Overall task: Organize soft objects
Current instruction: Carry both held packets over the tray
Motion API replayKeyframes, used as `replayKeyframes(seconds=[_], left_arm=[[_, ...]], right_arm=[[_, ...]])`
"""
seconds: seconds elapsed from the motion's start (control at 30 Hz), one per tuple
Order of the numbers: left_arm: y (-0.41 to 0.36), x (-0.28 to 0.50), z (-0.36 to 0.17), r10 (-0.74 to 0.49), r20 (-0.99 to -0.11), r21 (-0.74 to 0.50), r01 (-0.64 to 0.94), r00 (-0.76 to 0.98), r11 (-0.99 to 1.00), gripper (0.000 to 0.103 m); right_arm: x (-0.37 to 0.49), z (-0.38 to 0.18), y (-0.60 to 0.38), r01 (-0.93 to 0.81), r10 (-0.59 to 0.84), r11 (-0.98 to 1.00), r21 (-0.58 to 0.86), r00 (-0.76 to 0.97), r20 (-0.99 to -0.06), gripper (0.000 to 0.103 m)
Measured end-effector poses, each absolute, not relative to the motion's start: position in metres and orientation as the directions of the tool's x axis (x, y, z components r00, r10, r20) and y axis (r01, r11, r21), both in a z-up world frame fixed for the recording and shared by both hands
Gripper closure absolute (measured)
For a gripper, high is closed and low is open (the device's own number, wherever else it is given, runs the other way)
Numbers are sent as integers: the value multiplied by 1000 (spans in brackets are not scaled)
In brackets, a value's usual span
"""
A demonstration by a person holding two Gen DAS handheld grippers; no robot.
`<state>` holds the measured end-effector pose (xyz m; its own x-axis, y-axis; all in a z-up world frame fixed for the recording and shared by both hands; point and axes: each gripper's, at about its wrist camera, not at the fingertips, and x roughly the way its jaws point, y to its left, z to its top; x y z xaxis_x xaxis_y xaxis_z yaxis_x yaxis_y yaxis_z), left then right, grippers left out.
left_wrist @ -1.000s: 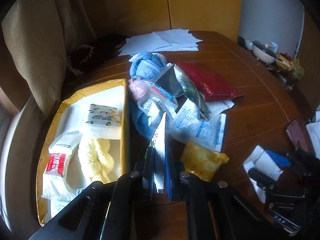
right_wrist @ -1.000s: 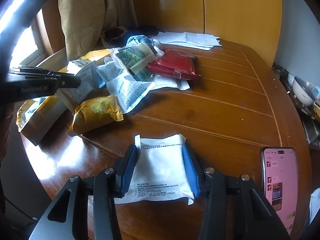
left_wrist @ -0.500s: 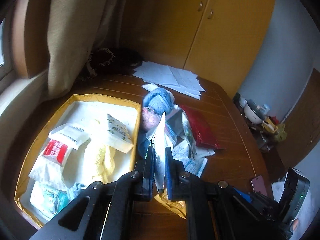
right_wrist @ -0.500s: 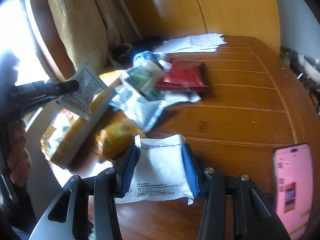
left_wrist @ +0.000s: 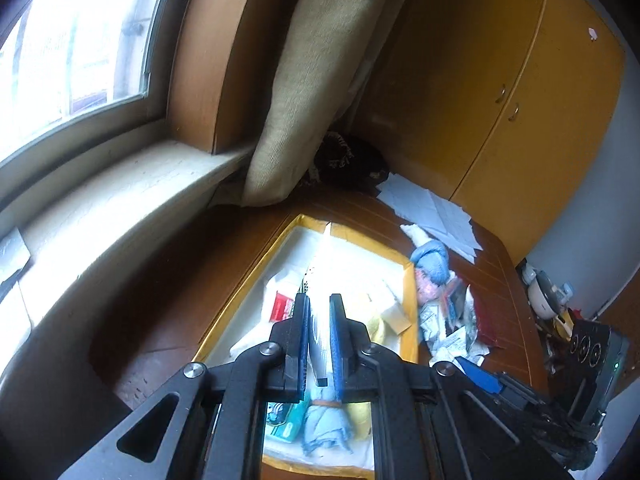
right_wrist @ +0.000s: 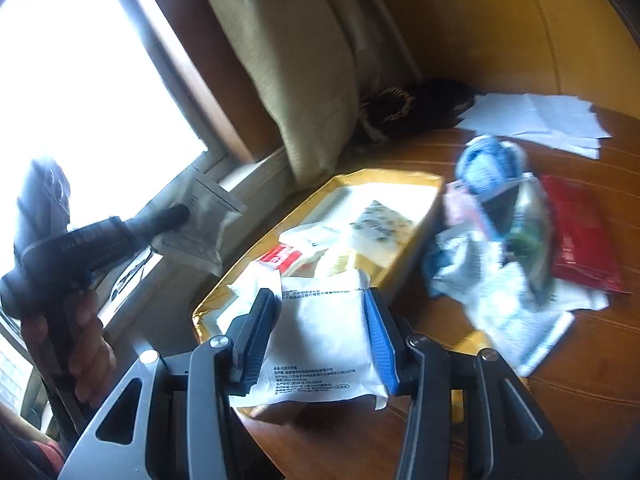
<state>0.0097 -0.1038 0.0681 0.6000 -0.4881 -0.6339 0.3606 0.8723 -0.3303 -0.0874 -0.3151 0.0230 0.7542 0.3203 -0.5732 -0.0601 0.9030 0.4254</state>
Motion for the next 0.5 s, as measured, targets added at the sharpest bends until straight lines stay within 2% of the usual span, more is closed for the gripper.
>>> replayKeyframes(seconds=[0.2, 0.3, 0.5], left_arm=[[-90, 13, 34, -574, -654, -434, 376, 493, 818, 95], [-86, 18, 20, -619, -653, -501, 365, 436, 785, 95], [-89, 29, 5, -626, -674, -520, 349, 393, 779, 95]], right_arm=[[-58, 8, -278, -70, 314, 922, 382, 712, -628, 58], [-48, 5, -268, -57, 265, 945, 323, 710, -652, 58], [-38, -11, -258, -30, 208, 965, 262, 698, -685, 57]])
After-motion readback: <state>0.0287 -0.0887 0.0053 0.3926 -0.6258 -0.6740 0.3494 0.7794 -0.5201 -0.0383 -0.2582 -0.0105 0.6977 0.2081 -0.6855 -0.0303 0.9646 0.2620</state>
